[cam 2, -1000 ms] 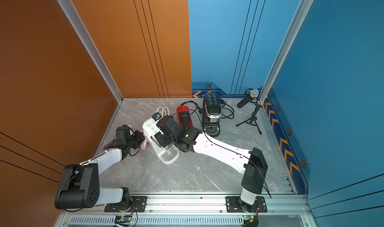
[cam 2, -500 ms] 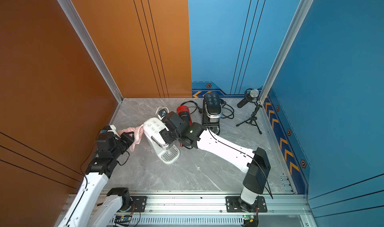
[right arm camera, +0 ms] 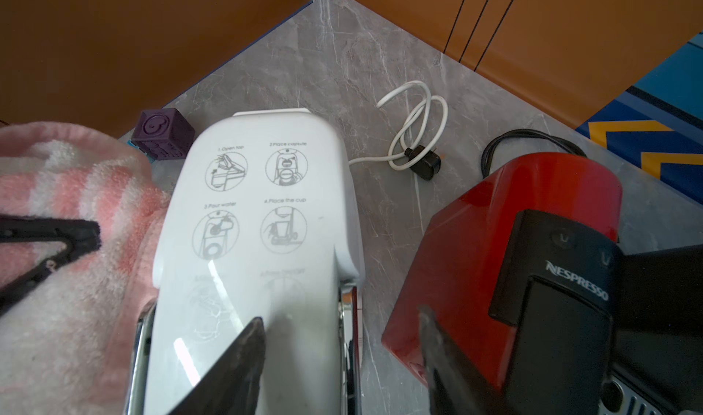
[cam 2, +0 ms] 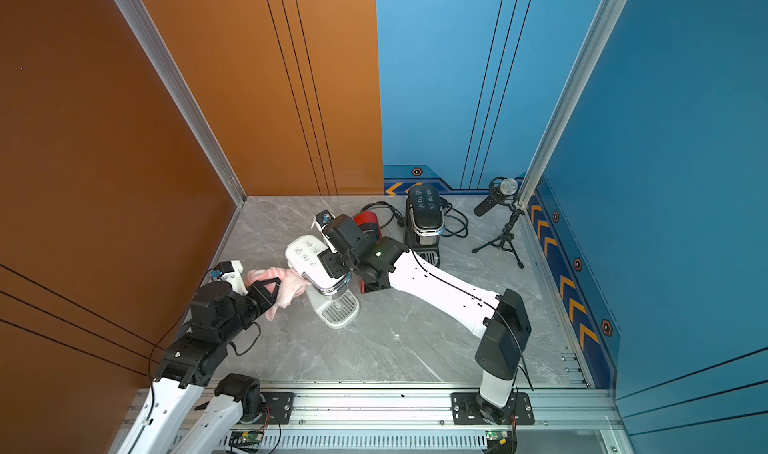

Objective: Wipe the surface of a coffee machine
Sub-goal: Wipe the dirt from the surface of the coffee machine.

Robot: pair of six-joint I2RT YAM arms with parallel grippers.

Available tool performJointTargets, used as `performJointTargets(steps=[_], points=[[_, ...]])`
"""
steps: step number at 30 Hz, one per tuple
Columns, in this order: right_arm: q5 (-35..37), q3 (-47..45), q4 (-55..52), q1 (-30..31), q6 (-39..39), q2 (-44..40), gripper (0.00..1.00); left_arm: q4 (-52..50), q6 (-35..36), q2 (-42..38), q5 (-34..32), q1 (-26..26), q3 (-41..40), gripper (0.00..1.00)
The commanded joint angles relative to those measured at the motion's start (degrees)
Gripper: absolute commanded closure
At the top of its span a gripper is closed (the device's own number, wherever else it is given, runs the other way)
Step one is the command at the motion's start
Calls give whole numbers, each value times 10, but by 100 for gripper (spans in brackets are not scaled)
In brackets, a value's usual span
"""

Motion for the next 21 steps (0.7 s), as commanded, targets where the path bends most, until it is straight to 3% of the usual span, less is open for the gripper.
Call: performJointTargets(steps=[1, 8, 14, 21], points=[[-12, 0, -35, -3, -10, 34, 37, 12, 32, 40, -31, -16, -19, 100], [-15, -24, -38, 6, 10, 28, 39, 74, 16, 71, -66, -23, -104, 100], [-21, -49, -37, 23, 11, 15, 40, 230, -6, 136, -53, -21, -200, 100], [-28, -55, -37, 32, 11, 13, 40, 309, 14, 285, -56, -21, -176, 100]])
